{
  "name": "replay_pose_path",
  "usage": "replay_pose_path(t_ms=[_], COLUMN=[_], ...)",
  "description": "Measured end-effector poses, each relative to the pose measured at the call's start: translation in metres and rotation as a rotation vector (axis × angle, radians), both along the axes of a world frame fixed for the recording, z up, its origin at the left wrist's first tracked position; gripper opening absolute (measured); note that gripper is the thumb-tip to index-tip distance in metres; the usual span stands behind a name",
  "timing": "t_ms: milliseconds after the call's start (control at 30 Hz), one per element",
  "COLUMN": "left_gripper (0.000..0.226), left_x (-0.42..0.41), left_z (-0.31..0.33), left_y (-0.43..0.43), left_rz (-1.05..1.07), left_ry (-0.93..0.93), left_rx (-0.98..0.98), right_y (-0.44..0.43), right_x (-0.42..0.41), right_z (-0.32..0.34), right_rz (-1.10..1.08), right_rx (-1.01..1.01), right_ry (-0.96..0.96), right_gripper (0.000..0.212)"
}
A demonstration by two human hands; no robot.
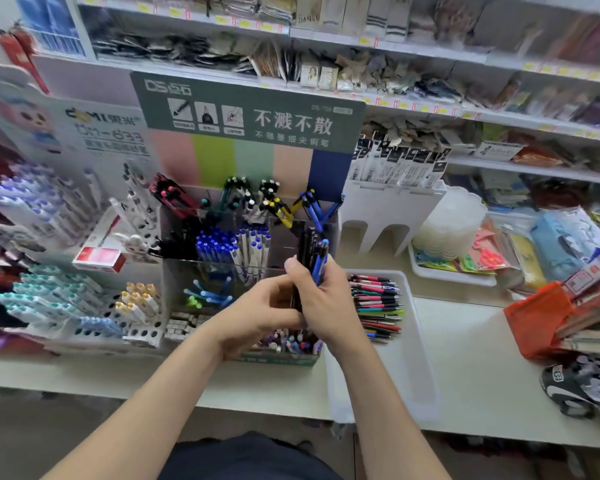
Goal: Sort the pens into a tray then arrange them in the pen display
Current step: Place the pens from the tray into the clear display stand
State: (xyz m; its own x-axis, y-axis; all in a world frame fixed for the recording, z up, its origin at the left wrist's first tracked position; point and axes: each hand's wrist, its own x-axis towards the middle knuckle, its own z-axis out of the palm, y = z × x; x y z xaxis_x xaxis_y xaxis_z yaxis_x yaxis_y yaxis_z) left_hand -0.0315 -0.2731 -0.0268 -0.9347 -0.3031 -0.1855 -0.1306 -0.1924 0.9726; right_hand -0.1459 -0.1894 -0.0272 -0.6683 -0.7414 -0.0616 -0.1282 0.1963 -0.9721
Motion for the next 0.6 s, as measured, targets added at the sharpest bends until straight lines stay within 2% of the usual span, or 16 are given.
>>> replay_pose_path(t_ms=[67, 167, 267, 333, 433, 533, 600], left_gripper=[0.039, 0.036, 0.047, 0.047, 0.015, 0.015, 0.017], left_x=[0.008, 0.017, 0.022, 0.025, 0.03, 0.035, 0.038], left_z=[0.003, 0.012, 0.015, 0.016, 0.016, 0.014, 0.017], left_y=[-0.009, -0.021, -0.029, -0.032, -0.041, -0.047, -0.049], left_rz=[0.03, 0.038, 0.044, 0.032, 0.002, -0.017, -0.041], left_ry=[-0.004, -0.012, -0.016, -0.036, -0.106, -0.133, -0.103], left_rx=[-0.101, -0.149, -0.135, -0.141, -0.208, -0.246, -0.259], right_y=[-0.008, -0.015, -0.02, -0.025, -0.034, -0.04, -0.04], right_x=[0.012, 0.025, 0.031, 0.033, 0.033, 0.036, 0.04], right_z=[0.0, 0.009, 0.017, 0.021, 0.024, 0.026, 0.025], right_rz=[0.014, 0.002, 0.021, -0.006, -0.106, -0.206, -0.21], right_rx=[0.073, 0.01, -0.062, -0.088, -0.19, -0.302, -0.3], right_ry=[0.024, -0.2, -0.351, -0.379, -0.38, -0.257, -0.143], right_gripper=[0.046, 0.04, 0.013, 0.005, 0.015, 0.012, 0.011])
